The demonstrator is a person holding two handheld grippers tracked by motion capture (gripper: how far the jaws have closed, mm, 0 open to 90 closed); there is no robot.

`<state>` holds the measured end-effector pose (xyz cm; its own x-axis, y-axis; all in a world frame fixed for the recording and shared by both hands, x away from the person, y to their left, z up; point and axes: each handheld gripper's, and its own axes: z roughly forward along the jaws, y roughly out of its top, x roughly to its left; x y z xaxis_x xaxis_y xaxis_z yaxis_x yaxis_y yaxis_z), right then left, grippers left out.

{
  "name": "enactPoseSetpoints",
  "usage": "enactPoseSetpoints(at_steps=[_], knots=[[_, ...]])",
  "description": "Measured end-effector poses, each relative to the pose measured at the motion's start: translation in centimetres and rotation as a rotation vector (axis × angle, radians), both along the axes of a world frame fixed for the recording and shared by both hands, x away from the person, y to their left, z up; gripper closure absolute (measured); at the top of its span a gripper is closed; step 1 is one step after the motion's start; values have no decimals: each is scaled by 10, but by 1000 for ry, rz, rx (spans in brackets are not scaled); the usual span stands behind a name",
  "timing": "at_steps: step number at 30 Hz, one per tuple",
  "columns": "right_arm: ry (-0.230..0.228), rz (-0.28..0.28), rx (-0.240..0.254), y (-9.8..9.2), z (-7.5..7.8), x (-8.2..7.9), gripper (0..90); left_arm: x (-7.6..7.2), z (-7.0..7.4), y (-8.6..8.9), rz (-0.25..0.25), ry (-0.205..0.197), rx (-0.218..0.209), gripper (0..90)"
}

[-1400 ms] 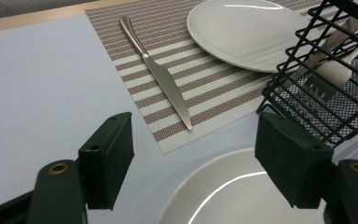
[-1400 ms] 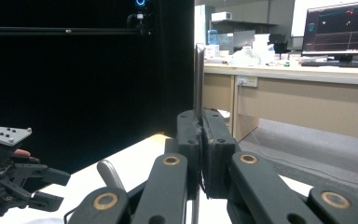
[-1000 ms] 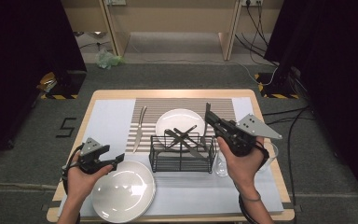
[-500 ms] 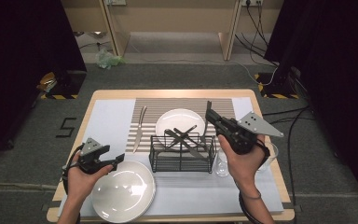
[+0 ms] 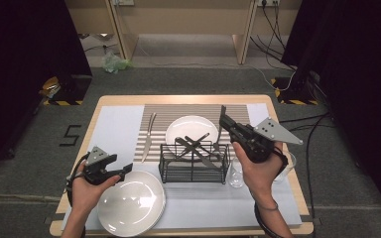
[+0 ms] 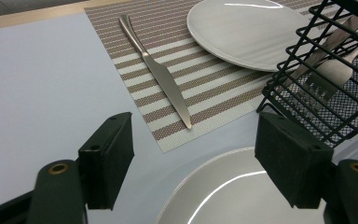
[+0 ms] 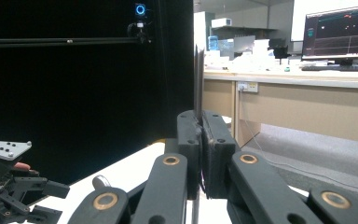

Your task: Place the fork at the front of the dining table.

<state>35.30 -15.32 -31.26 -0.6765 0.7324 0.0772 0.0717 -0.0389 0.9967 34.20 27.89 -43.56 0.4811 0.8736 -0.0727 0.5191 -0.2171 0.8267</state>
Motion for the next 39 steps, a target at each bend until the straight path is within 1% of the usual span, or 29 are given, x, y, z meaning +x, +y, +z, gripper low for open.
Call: enactPoseSetpoints(at_steps=[12,26,39], knots=[[-4,-4,12,-1,2,2,873,0,0,1,0,0,-2,275],[-18,-7,17,-2,8,3,873,0,0,1,3,0,-3,275],[-23,-10,26,-2,13,6,873,0,0,1,4,2,-6,275]])
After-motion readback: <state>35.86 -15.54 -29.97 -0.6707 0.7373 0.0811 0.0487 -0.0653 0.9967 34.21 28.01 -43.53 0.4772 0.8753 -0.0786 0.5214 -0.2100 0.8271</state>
